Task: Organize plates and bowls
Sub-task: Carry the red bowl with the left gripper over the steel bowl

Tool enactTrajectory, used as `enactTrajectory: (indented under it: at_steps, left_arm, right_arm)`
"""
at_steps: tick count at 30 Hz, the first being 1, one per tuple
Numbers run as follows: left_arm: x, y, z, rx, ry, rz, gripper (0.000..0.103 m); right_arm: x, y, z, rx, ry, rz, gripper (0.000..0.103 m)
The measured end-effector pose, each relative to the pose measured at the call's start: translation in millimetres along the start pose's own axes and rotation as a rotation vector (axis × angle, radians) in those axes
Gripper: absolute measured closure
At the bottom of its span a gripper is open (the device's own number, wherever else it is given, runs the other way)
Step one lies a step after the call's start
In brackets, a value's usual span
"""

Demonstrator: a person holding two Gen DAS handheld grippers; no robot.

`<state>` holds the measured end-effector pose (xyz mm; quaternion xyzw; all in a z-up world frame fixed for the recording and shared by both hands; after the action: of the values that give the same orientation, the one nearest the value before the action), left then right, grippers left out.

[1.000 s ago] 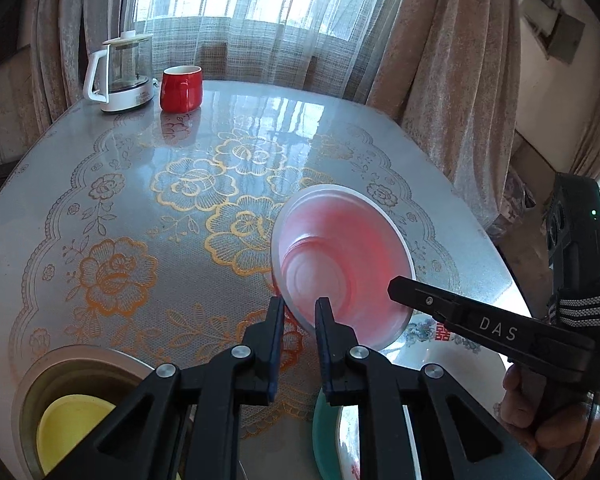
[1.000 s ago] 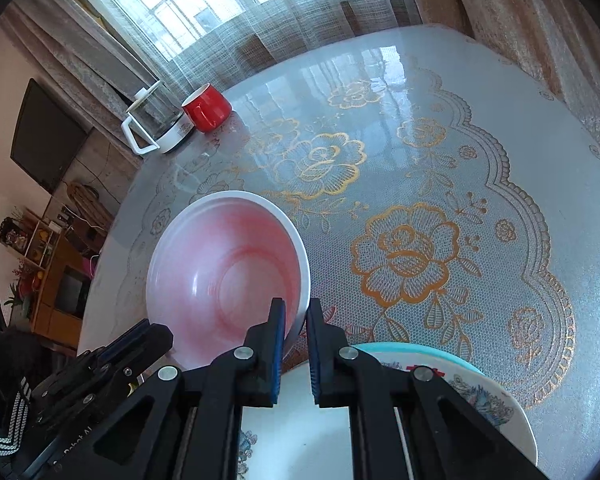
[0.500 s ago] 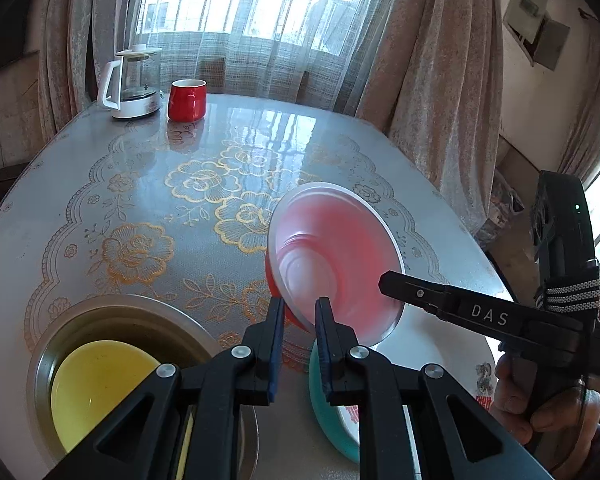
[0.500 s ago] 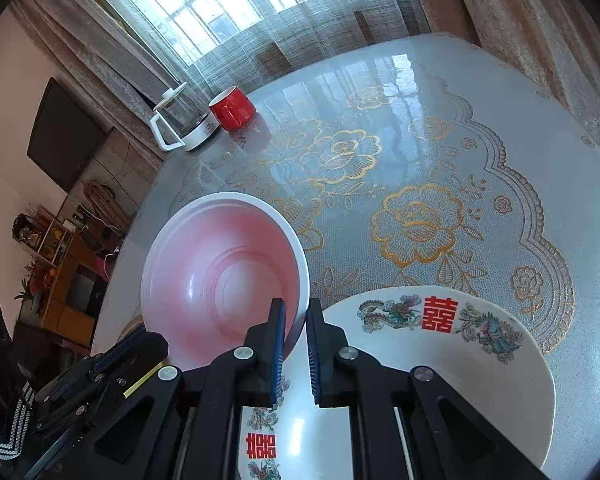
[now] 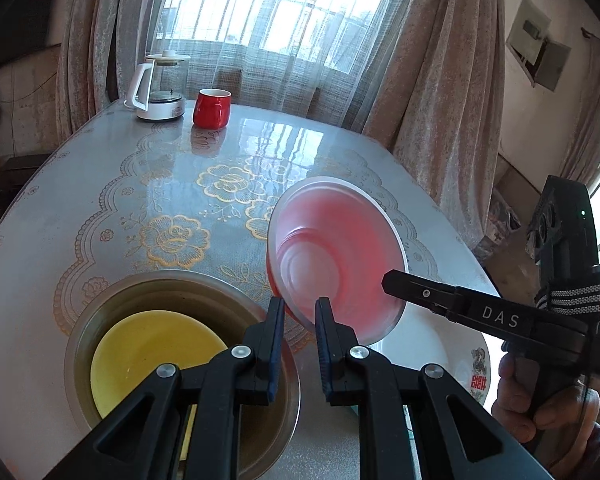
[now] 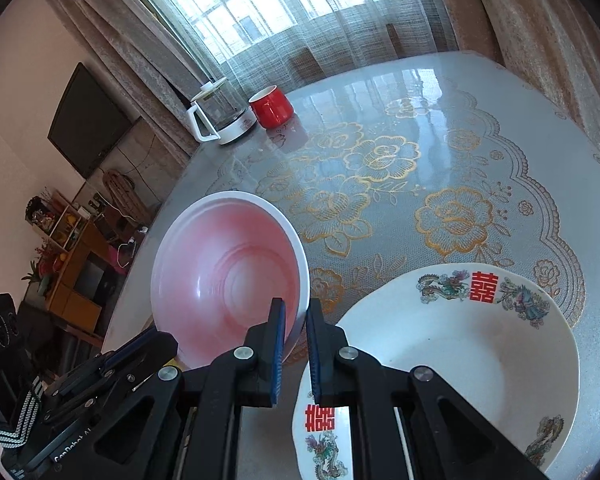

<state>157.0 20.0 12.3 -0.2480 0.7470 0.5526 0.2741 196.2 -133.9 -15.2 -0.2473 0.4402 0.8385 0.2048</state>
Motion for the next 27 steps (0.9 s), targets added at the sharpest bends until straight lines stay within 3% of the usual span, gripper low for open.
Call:
enactTrajectory:
  at_steps: [16,27]
  left_arm:
    - [34,53,76,-0.037,0.126,-0.012,0.088]
    - [62,54,108,-0.073,0.202,0.026,0.088]
  right_arm:
    - [34,-29,71,-0.138,0.091,0.102,0.093]
    - [58,-59,90,-0.144,0.121,0.191,0.092]
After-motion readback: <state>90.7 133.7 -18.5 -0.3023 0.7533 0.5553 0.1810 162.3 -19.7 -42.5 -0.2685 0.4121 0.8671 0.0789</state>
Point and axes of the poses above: each gripper's, at about its wrist camera, not at the fingertips, and y roughly against the way its jaws point, z to its left, x to its underside, the point moved 5 cm from there along -y, roughly the way its jaws point, and after that the axes turned 5 degrees about -x, right-handed, at the moved point
